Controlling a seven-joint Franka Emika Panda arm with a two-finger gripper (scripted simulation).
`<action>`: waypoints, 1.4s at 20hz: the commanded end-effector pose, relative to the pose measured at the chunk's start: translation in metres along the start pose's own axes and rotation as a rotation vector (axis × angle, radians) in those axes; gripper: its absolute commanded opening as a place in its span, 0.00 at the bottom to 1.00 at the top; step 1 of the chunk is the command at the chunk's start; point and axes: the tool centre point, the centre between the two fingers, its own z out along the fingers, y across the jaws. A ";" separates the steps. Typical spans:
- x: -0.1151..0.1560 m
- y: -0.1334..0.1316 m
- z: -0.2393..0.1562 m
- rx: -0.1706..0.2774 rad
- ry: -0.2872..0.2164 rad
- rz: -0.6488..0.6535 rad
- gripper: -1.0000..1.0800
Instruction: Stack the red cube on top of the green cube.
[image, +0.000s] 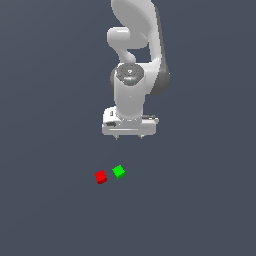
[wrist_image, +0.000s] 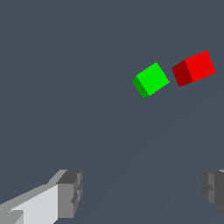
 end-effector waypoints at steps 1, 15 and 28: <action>0.000 0.000 0.000 0.000 0.000 0.000 0.96; 0.022 0.006 0.011 0.002 0.004 0.149 0.96; 0.075 0.037 0.041 0.008 0.015 0.544 0.96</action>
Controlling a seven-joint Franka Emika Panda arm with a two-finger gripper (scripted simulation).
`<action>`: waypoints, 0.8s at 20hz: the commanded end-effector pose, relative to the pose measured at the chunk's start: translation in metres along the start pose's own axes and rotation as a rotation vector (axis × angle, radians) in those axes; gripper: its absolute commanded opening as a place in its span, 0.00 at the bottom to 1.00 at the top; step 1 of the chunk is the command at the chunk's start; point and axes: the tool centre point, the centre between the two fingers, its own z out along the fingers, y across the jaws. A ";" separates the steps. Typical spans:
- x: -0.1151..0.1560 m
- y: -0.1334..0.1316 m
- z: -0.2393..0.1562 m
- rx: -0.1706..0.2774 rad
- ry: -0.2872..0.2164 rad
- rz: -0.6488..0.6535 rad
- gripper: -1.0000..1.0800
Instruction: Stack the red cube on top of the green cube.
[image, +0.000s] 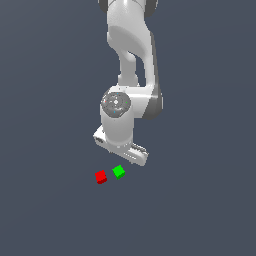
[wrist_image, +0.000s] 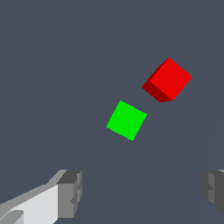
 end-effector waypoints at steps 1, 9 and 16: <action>0.013 0.003 0.006 0.001 0.003 0.086 0.96; 0.053 0.022 0.027 0.007 0.010 0.363 0.96; 0.076 0.041 0.041 0.011 0.014 0.555 0.96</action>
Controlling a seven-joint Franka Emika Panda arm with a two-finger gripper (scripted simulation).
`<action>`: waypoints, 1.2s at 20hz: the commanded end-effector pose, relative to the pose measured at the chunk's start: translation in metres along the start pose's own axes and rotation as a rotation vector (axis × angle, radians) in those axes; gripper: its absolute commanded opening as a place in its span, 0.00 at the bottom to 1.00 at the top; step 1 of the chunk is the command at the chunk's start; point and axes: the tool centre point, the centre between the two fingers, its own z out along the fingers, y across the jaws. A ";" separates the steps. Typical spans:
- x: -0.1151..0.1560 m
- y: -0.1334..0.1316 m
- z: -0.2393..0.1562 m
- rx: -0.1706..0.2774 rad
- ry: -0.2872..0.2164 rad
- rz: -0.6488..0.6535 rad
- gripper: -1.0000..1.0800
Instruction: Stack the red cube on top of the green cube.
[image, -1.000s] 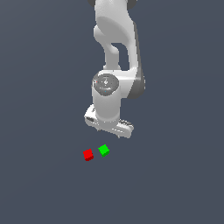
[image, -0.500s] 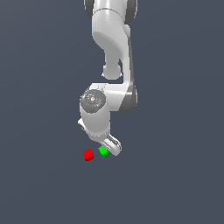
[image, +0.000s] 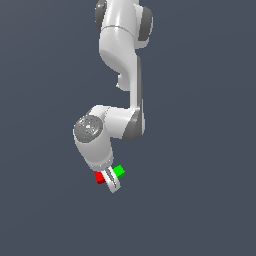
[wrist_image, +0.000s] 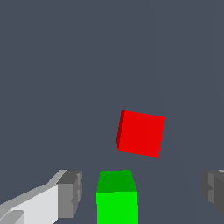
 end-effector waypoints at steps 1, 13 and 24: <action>0.009 0.002 0.004 0.002 0.002 0.059 0.96; 0.025 0.009 0.011 0.003 0.003 0.161 0.96; 0.024 0.010 0.053 0.004 0.003 0.166 0.96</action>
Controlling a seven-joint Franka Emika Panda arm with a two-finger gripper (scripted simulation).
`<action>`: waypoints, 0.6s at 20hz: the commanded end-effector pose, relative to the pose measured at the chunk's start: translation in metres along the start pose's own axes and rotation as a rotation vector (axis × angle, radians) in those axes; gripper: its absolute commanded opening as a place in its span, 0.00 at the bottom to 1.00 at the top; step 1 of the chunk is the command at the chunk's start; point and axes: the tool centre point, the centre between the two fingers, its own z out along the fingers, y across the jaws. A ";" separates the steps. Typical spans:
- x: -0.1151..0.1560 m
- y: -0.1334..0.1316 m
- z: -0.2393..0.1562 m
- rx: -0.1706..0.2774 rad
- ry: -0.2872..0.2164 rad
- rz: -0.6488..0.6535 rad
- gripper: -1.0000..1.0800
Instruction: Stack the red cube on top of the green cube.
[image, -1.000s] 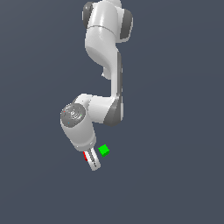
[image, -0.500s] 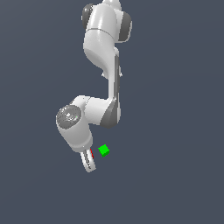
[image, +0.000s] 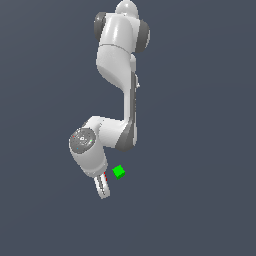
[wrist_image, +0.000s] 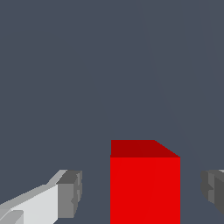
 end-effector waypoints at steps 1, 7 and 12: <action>0.000 0.001 0.012 0.000 0.000 0.002 0.96; 0.001 -0.001 0.017 0.000 0.000 0.002 0.96; 0.001 -0.001 0.017 0.000 0.000 0.002 0.00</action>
